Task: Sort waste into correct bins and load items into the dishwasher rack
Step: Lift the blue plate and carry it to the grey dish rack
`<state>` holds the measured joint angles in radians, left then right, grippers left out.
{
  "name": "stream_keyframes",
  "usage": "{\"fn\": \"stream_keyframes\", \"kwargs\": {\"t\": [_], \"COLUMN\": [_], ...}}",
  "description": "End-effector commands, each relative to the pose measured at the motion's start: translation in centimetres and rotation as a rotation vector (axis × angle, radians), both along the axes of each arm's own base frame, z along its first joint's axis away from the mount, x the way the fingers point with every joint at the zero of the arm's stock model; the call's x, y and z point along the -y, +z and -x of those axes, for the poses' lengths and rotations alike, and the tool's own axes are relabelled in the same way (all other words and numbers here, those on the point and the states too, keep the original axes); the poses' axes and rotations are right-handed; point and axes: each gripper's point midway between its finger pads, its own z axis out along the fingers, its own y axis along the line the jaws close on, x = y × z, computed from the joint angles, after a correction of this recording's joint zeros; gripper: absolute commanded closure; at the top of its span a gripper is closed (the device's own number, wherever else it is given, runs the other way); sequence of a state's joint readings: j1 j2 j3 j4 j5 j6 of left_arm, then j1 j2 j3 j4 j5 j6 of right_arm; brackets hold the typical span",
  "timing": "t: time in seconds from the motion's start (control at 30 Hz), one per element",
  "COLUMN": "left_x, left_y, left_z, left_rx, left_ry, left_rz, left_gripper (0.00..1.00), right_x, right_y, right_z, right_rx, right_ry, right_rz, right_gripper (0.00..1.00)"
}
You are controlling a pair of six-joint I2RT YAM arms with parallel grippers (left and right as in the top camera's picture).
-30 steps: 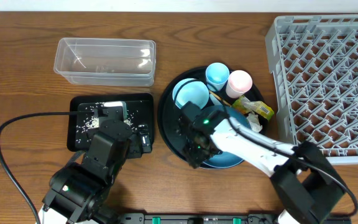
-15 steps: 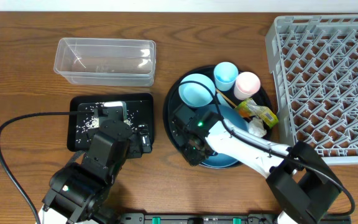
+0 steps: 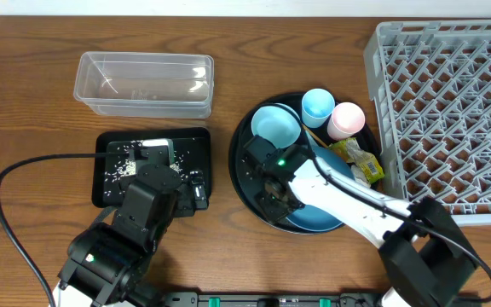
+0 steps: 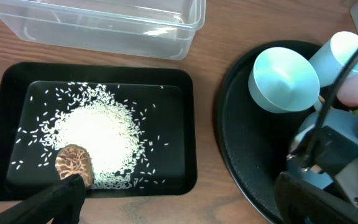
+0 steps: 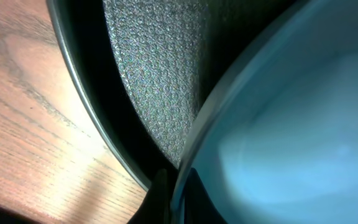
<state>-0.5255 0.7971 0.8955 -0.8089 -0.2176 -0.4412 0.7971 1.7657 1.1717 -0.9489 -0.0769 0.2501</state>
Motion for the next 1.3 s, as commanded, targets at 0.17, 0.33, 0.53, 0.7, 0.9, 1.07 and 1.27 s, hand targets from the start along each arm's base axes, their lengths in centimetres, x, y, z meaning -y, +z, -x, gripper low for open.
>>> {"fn": "stream_keyframes", "kwargs": {"t": [0.17, 0.33, 0.53, 0.7, 0.9, 1.07, 1.27], "left_x": [-0.4, -0.4, -0.4, -0.4, -0.4, -0.4, -0.4], "left_y": [0.6, 0.6, 0.6, 0.6, 0.6, 0.6, 0.6], "left_z": [-0.2, -0.2, -0.2, -0.2, -0.2, -0.2, -0.2], "left_rx": [0.019, 0.019, 0.019, 0.019, 0.019, 0.019, 0.019], "left_ry": [0.016, 0.016, 0.016, 0.016, 0.016, 0.016, 0.016], "left_rz": [-0.012, -0.012, -0.012, -0.012, -0.012, -0.012, -0.012], "left_gripper": [0.02, 0.02, 0.02, 0.02, 0.02, 0.02, 0.02], "right_x": [-1.7, 0.2, 3.5, 8.0, 15.2, 18.8, 22.7], "right_y": [8.8, 14.4, 19.2, 22.8, 26.6, 28.8, 30.0], "right_z": [-0.4, -1.0, -1.2, -3.1, -6.3, -8.5, -12.1], "right_rx": [0.055, 0.172, 0.309, 0.485, 0.732, 0.835, 0.854], "right_ry": [-0.039, -0.077, -0.153, -0.29, -0.473, -0.469, -0.458], "right_rz": [-0.302, -0.404, -0.489, -0.528, -0.522, -0.604, -0.819], "right_gripper": [0.99, 0.99, 0.99, 0.99, 0.99, 0.99, 0.99]}}
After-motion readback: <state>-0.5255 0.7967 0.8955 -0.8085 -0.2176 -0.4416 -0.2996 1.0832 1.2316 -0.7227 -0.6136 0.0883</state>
